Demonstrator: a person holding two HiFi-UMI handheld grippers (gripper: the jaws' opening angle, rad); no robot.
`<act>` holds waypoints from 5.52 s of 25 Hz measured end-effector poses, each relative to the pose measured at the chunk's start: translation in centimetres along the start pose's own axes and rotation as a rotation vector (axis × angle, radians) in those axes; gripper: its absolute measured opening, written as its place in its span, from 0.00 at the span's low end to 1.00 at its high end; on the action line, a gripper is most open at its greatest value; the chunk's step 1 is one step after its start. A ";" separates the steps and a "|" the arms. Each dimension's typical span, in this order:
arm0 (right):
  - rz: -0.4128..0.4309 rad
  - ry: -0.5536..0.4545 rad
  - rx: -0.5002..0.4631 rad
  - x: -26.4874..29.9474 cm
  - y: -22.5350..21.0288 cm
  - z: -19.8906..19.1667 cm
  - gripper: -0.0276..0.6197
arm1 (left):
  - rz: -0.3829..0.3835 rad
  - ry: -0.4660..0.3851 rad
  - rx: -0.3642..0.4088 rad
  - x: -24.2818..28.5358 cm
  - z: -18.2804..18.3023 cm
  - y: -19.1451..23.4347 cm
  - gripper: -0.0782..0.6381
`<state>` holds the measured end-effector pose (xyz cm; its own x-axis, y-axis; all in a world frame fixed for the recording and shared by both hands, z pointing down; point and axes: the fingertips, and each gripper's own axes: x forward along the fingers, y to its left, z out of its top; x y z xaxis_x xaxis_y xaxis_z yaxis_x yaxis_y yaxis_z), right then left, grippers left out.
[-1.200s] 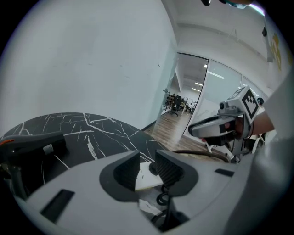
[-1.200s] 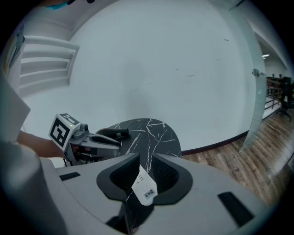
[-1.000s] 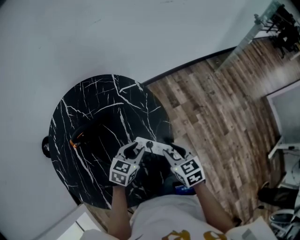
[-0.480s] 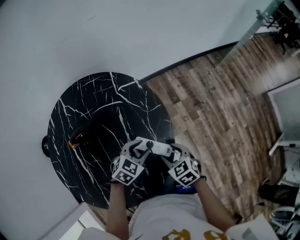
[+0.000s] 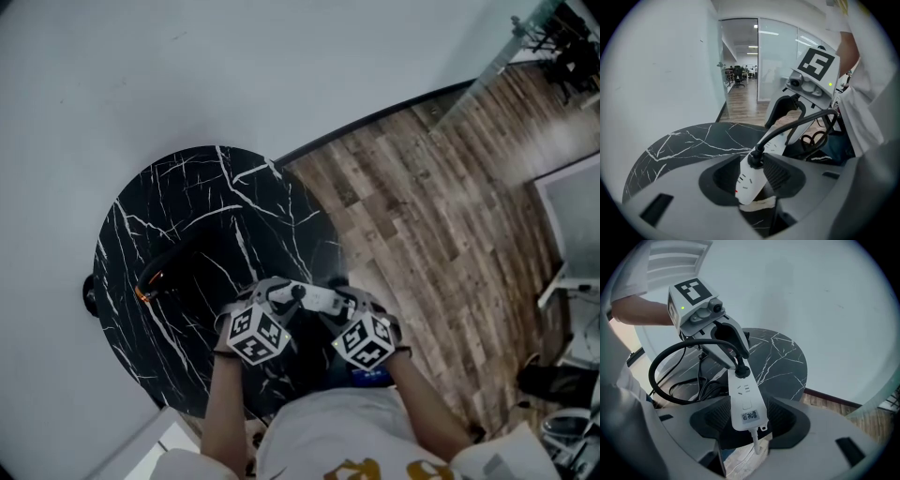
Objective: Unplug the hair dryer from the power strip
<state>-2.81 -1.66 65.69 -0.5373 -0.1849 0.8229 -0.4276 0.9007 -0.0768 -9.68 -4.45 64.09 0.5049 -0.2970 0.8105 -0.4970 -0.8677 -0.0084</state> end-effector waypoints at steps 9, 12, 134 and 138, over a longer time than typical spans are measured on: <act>0.005 0.033 -0.087 0.1 0.3 -0.1 0.39 | -0.115 0.107 0.093 1.1 -0.3 -0.7 0.32; 0.005 0.056 -0.112 0.3 0.4 -0.6 0.40 | -0.156 0.133 0.108 1.2 -0.3 -0.9 0.30; 0.049 0.271 -0.110 4.7 0.1 -0.3 0.45 | -0.204 0.357 0.322 1.7 0.5 -0.3 0.19; 0.049 0.284 -0.135 4.7 0.1 -0.2 0.46 | -0.097 0.320 0.308 1.6 -0.1 -0.2 0.19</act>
<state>-5.27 -2.41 69.69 -0.3226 -0.0397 0.9457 -0.2956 0.9534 -0.0608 -8.82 -4.69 65.50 0.2708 -0.1124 0.9560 -0.2003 -0.9780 -0.0582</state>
